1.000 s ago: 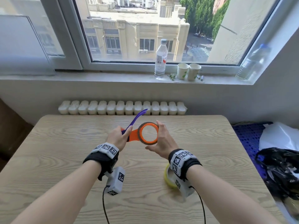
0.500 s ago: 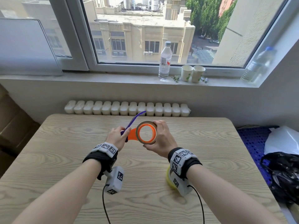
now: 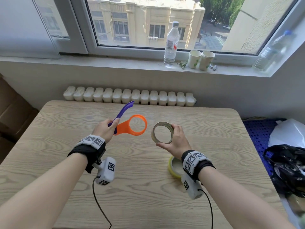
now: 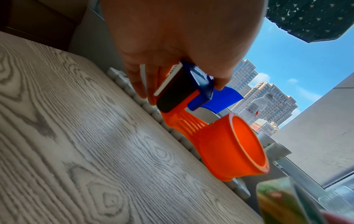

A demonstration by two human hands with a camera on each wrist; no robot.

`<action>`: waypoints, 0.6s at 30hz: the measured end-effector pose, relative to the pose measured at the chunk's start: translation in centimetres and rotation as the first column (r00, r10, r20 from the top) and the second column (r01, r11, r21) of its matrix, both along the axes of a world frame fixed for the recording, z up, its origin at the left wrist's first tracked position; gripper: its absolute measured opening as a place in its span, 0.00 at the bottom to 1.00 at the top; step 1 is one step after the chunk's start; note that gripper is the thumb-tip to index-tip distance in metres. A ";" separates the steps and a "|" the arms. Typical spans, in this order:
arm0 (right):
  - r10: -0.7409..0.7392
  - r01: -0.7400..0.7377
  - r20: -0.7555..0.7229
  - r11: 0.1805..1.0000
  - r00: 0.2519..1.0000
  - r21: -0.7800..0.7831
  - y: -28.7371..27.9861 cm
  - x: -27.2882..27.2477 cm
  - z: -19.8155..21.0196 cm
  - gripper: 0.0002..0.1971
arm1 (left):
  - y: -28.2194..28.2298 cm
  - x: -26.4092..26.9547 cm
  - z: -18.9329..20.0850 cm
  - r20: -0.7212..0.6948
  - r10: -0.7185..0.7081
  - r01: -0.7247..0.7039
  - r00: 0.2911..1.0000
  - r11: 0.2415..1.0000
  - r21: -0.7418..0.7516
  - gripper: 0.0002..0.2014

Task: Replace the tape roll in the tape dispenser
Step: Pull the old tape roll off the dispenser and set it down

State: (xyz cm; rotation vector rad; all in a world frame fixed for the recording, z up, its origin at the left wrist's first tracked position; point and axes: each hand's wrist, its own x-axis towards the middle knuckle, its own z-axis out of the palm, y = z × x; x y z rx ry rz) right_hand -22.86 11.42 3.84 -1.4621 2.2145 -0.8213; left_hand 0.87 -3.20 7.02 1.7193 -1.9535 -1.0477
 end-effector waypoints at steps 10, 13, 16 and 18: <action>0.222 -0.243 0.099 0.911 0.970 0.335 2.3 3.8 -5.8 0.50 | 1.1 -0.3 -3.1 -0.015 -0.063 0.064 0.998 0.996 0.057 0.29; 0.289 -0.322 0.142 0.859 0.947 0.398 3.0 4.7 -7.0 0.49 | 1.5 -0.5 -4.6 -0.022 -0.093 0.094 0.995 0.994 0.057 0.22; 0.289 -0.337 0.174 0.835 0.941 0.436 4.0 5.1 -8.1 0.48 | 2.0 -0.5 -6.0 -0.009 -0.105 0.105 0.994 0.992 0.076 0.19; 0.301 -0.350 0.179 0.814 0.937 0.463 4.4 5.1 -8.5 0.47 | 2.2 -0.5 -6.7 -0.001 -0.105 0.105 0.994 0.992 0.075 0.17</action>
